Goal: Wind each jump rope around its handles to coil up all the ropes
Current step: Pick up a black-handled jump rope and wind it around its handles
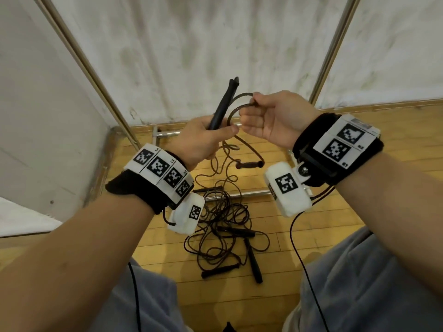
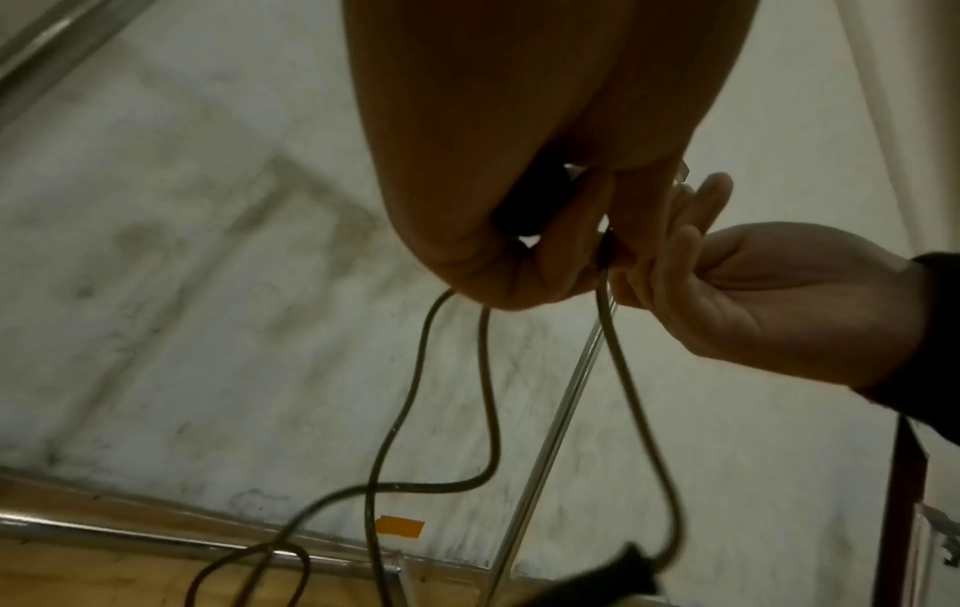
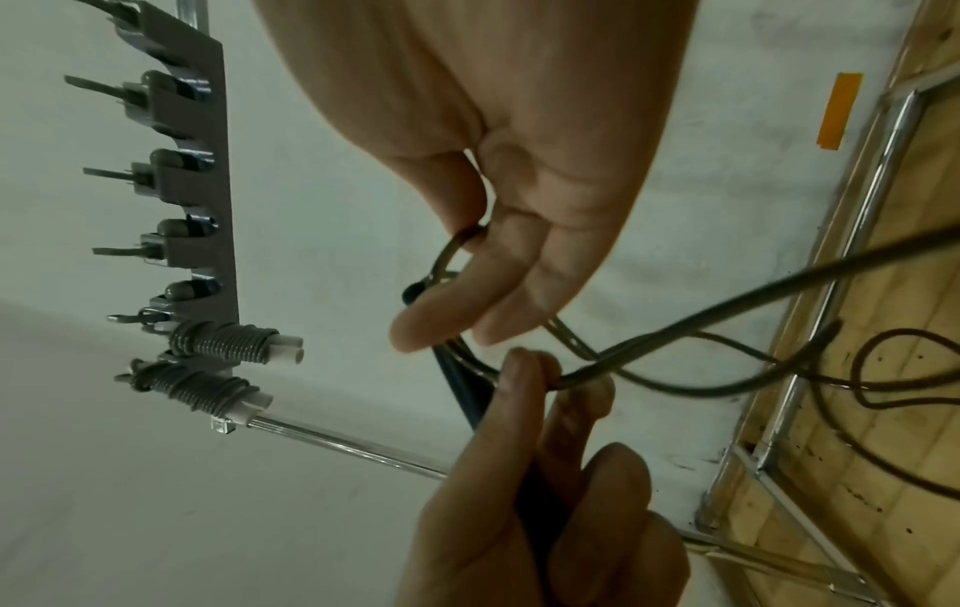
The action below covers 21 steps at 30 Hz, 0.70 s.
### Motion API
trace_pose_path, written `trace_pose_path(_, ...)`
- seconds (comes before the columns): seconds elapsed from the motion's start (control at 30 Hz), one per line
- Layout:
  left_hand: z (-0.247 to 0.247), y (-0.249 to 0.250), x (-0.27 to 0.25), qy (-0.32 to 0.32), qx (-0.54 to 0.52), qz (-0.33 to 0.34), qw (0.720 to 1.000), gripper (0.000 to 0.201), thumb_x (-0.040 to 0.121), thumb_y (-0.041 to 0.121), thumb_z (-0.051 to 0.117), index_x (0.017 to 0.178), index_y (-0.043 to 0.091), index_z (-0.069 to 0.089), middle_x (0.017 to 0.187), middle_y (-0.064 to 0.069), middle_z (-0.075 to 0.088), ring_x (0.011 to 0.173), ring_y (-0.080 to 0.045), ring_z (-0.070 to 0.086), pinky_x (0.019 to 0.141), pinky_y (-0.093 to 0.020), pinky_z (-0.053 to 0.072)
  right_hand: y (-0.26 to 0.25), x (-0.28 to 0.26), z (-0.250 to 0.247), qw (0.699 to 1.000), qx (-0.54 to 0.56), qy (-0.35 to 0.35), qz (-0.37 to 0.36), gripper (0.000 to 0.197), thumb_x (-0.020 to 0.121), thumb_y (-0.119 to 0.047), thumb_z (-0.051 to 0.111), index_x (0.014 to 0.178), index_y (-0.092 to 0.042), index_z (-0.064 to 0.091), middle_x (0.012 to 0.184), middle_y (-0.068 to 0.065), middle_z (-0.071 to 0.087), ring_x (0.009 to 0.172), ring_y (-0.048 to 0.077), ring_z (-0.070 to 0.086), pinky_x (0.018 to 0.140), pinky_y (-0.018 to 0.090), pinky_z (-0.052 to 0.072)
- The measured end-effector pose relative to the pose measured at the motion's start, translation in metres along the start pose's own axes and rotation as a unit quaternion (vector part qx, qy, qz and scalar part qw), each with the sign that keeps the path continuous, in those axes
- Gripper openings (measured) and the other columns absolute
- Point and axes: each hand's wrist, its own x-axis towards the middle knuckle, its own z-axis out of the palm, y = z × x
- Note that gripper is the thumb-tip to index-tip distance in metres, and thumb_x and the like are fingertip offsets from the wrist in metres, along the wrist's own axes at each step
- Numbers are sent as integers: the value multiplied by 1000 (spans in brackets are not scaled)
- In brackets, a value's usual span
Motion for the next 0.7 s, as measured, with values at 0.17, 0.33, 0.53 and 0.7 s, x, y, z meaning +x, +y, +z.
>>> trace_pose_path(0.17,7,-1,5,10,75,27,997,19,94,22,58,77,17,63,57,6,58,39,-8,40,40,-20,33,3,3,-2,996,17,53,-63,25,101,-19,37,84,-6,49,61,9,67,54,17,66,54,25,53)
trace_pose_path(0.33,1,0,13,142,72,33,987,27,95,25,54,70,18,61,57,5,59,39,-9,40,42,-23,33,17,3,-9,902,-427,4,-64,40,91,-51,49,97,-15,65,93,-1,71,88,16,68,78,32,55)
trace_pose_path(0.53,-8,4,13,177,22,25,984,23,96,28,52,82,13,62,61,4,58,37,-7,39,39,-19,31,42,7,-11,853,-518,-65,6,24,92,-25,57,89,-5,69,83,4,74,72,16,69,66,26,58)
trace_pose_path(0.7,-10,2,7,138,142,51,979,38,91,46,58,86,9,63,63,2,52,44,-6,43,46,-21,39,28,15,-10,936,-346,47,-45,22,94,-23,56,84,-4,62,70,9,72,62,20,70,56,25,56)
